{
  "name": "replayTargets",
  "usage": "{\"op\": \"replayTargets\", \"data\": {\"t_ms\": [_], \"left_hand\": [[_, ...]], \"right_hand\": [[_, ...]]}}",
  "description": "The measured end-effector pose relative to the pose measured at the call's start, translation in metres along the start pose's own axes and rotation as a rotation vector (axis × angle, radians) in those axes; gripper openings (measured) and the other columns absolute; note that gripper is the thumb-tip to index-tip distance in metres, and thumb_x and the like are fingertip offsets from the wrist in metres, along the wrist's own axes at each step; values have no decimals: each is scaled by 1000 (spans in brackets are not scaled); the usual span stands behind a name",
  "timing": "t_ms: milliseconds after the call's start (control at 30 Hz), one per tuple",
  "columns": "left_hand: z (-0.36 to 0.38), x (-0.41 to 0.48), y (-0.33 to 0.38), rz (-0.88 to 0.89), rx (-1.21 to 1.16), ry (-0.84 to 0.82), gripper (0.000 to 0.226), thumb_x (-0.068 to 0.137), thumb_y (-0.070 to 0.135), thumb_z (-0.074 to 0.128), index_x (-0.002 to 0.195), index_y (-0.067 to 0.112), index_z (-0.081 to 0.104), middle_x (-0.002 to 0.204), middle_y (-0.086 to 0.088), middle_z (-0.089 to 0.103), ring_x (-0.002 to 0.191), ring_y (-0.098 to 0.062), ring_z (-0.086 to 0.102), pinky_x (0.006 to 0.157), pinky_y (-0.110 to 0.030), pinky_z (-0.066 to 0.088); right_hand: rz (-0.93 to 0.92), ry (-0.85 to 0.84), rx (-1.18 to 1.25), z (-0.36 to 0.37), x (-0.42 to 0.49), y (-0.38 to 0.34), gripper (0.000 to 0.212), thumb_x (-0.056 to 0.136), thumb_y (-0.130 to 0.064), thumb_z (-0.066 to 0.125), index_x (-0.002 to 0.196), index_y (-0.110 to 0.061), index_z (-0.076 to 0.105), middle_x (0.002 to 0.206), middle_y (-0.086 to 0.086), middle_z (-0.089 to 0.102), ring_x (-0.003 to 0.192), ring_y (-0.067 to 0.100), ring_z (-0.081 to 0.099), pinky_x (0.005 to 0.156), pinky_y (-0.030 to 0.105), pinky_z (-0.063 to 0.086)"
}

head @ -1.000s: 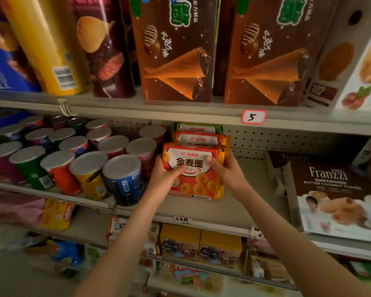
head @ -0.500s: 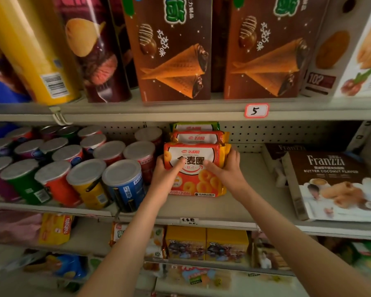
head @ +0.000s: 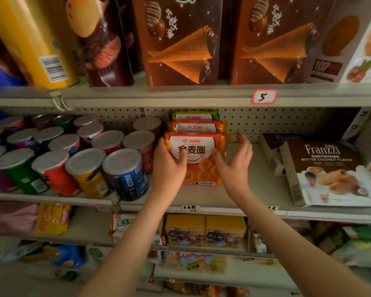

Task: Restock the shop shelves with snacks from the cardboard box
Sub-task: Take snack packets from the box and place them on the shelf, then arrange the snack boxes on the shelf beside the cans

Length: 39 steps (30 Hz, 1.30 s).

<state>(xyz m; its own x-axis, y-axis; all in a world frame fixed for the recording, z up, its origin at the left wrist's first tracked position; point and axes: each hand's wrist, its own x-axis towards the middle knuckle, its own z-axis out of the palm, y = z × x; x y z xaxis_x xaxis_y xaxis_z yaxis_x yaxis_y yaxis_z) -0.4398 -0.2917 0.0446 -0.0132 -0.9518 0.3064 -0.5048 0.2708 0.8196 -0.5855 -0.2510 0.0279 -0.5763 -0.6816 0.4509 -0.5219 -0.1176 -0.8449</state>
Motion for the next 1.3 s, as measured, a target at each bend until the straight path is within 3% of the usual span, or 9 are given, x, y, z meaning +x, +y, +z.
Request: {"op": "replayTargets", "data": {"t_ms": [100,333,433,600,667,800,1100,1233,1300], "left_hand": [[-10,-25,2,104,181,44,61,91,29,58,143,12,32,141,-5,44,130,-18,43,99,-19,33],[-56,-75,-29,258,132,122,34,91,26,45,114,5,57,109,-9,63,102,-23,61,87,-21,44],[-91,-118,-78,78,213,190,32,90,25,44,111,5,60,105,-10,65,97,-25,63,85,-30,47],[-153,-191,-158,-311,246,221,23,91,16,51,110,7,60,106,-9,65,96,-21,63,85,-26,46],[-182,-212,-186,-477,244,243,24,91,9,53,114,6,59,110,-9,65,99,-22,63,83,-19,42],[-232,-248,-251,-763,212,342,24,93,12,52,115,6,60,108,-9,66,96,-24,63,82,-26,45],[-323,-294,-429,-1210,138,355,21,97,22,47,113,13,58,110,-4,65,99,-20,61,82,-32,50],[-348,-309,-536,-1402,127,385,20,99,28,44,113,19,56,102,3,61,85,-11,55,60,-22,43],[-344,-321,-577,-1488,100,374,20,100,30,42,111,20,55,98,6,60,82,-10,56,61,-24,47]], "right_hand": [[-147,40,-17,-2,-24,-18,50,84,-10,58,131,-4,40,124,10,46,113,11,34,100,31,33],[-418,-388,66,17,-101,-48,34,86,-3,53,120,-5,50,107,-2,49,100,9,46,88,13,36],[-368,-676,123,55,-149,-49,33,86,-6,51,119,-3,53,109,5,55,104,13,47,92,21,38],[-369,-1033,122,123,-230,-57,36,85,-23,46,111,-1,57,105,15,59,99,29,56,89,34,43],[-404,-1164,102,151,-265,-65,38,83,-22,48,112,0,57,106,16,58,102,33,56,90,34,41],[-489,-1412,59,216,-333,-79,35,79,-11,55,112,1,57,108,18,57,104,33,54,92,34,39],[-440,-1746,-244,403,-477,-77,56,85,-7,60,137,-10,38,136,8,41,127,21,40,108,32,36],[-337,-1872,-392,490,-548,-40,54,89,-8,58,138,-12,37,139,6,39,128,20,40,107,31,37],[-273,-1912,-439,513,-572,-13,50,91,-9,55,137,-11,37,138,7,40,127,21,41,106,32,38]]}}
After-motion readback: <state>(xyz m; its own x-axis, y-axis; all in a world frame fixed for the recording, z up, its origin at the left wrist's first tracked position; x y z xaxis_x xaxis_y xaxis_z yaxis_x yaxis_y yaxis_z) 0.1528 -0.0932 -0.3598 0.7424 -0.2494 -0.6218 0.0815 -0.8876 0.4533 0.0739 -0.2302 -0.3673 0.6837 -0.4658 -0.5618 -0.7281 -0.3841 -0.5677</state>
